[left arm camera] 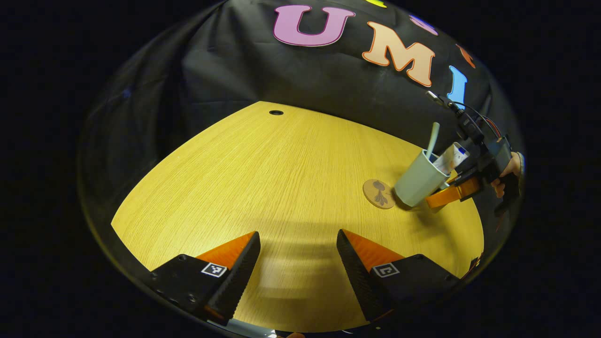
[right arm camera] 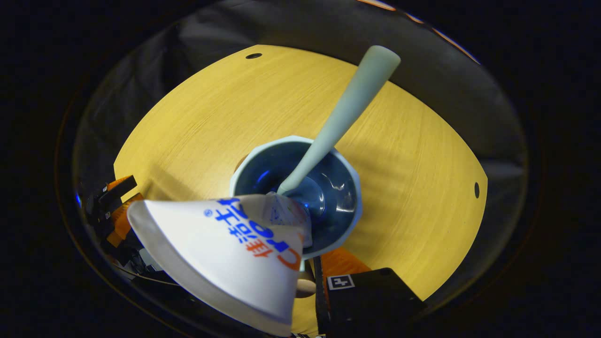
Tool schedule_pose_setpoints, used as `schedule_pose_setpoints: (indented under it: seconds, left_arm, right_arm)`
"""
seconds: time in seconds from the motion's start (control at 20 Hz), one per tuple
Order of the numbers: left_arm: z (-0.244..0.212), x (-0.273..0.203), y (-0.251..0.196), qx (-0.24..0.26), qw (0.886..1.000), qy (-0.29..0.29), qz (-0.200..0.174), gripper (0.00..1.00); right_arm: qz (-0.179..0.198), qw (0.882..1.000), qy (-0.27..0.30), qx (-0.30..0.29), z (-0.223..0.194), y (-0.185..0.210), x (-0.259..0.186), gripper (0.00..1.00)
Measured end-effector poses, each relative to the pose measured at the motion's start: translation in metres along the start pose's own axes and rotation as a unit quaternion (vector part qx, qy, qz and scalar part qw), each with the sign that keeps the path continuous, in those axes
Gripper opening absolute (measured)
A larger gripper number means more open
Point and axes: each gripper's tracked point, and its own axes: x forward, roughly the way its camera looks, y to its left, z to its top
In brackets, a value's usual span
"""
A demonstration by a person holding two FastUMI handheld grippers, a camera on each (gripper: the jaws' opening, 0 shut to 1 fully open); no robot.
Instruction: Put the toothbrush and toothpaste on the desktop into the cup, then pick up the cup and place it on the coaster on the desktop.
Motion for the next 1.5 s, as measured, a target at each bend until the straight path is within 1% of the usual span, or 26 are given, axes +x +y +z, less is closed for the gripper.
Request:
schedule_pose_setpoints:
  seconds: [0.1,0.25,0.4,0.6,0.75,0.9,1.0,1.05,1.1,1.15,1.2,1.25,1.35,1.5]
  left_arm:
    - [0.001,-0.005,-0.001,-0.006,1.000,0.001,-0.005,0.96]
    - [-0.002,0.001,0.003,-0.003,1.000,0.007,-0.010,0.96]
    - [0.000,-0.001,0.003,0.002,1.000,0.009,-0.006,0.96]
    - [0.005,-0.002,0.003,-0.014,1.000,0.012,-0.002,0.96]
    - [0.003,-0.001,0.003,-0.017,1.000,0.012,-0.004,0.96]
    - [0.005,-0.002,0.002,-0.011,1.000,0.015,-0.008,0.96]
    - [0.007,-0.005,0.000,-0.008,1.000,0.014,-0.012,0.96]
    - [0.008,-0.005,-0.002,-0.008,1.000,0.016,-0.015,0.96]
    - [0.010,-0.006,-0.007,-0.006,1.000,0.018,-0.022,0.95]
    - [0.012,-0.006,-0.016,0.001,0.999,0.021,-0.028,0.95]
    - [0.014,-0.004,-0.025,0.010,0.999,0.020,-0.032,0.96]
    - [0.015,-0.003,-0.031,0.018,0.999,0.021,-0.035,0.96]
    - [0.018,-0.008,-0.037,0.033,0.998,0.023,-0.040,0.96]
    - [0.028,-0.013,-0.054,0.047,0.997,0.013,-0.056,0.96]
  right_arm:
    - [0.005,1.000,0.002,-0.010,0.009,0.014,0.003,0.27]
    - [0.010,1.000,0.006,-0.019,0.019,0.026,0.007,0.27]
    - [0.012,0.999,0.012,-0.027,0.020,0.031,0.012,0.27]
    - [0.012,0.999,0.023,-0.037,0.016,0.035,0.017,0.27]
    - [0.016,0.999,0.020,-0.030,0.016,0.032,0.014,0.27]
    - [0.023,0.999,0.017,-0.035,0.014,0.032,0.009,0.47]
    - [0.029,0.999,-0.005,-0.032,0.021,0.030,-0.003,0.60]
    - [0.030,0.999,-0.015,-0.026,0.024,0.028,-0.008,0.66]
    - [0.039,0.999,-0.031,-0.003,0.026,0.025,-0.022,0.72]
    - [0.048,0.997,-0.059,0.026,0.029,0.017,-0.037,0.84]
    - [0.048,0.994,-0.080,0.051,0.029,0.007,-0.052,0.96]
    - [0.046,0.993,-0.092,0.064,0.027,-0.001,-0.061,1.00]
    - [0.036,0.990,-0.104,0.093,0.015,-0.014,-0.070,1.00]
    - [0.011,0.984,-0.123,0.129,-0.010,-0.037,-0.086,1.00]
